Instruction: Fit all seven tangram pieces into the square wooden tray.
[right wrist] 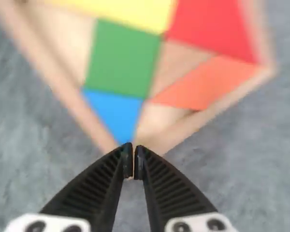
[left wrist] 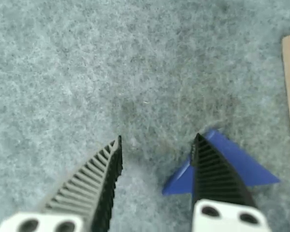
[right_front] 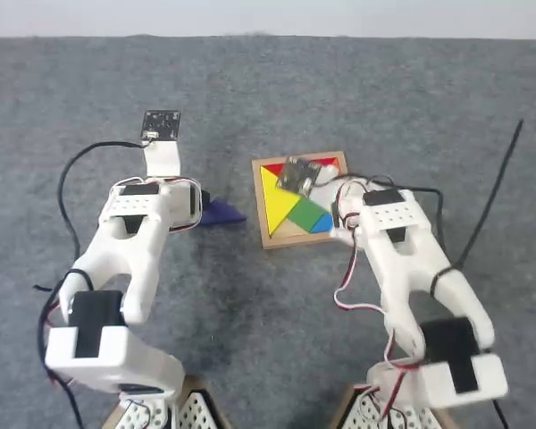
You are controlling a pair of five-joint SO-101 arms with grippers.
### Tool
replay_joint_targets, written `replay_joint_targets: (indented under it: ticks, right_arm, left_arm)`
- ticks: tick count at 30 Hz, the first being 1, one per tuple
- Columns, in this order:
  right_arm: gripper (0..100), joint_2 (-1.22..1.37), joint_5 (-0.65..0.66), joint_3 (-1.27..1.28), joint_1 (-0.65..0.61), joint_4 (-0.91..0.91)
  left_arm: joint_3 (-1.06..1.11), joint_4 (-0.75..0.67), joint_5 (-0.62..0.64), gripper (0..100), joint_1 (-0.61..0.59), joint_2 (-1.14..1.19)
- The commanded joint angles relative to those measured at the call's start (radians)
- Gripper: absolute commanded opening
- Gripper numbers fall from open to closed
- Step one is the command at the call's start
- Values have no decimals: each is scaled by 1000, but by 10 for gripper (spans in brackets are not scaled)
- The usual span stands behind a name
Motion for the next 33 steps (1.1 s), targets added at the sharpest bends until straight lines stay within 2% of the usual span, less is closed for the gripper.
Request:
replay_joint_targets:
  ticks: [1, 5, 11, 17, 25, 28, 30, 33]
  right_arm:
    - [9, -62, -126, -44, 7, -56]
    - [9, 44, -227, -143, 16, -53]
    - [9, 302, -155, -226, 15, -44]
    - [9, 191, -80, -92, -44, -48]
    - [9, -79, -89, 203, -108, -177]
    - [9, -160, -141, 247, -127, -180]
    - [9, -173, -152, 255, -139, -173]
    - [9, -145, -153, 252, -140, -177]
  left_arm:
    - [-48, 11, -9, 220, 8, -11]
    - [-48, 11, -9, 220, 8, -11]
    - [-48, 11, -9, 220, 8, -11]
    - [-50, 11, -9, 220, 8, -11]
    - [-50, 11, -9, 220, 8, -9]
    - [-58, 21, -40, 221, 9, -9]
    - [-91, 114, -103, 221, 37, -2]
    - [-133, 272, -107, 221, 80, -8]
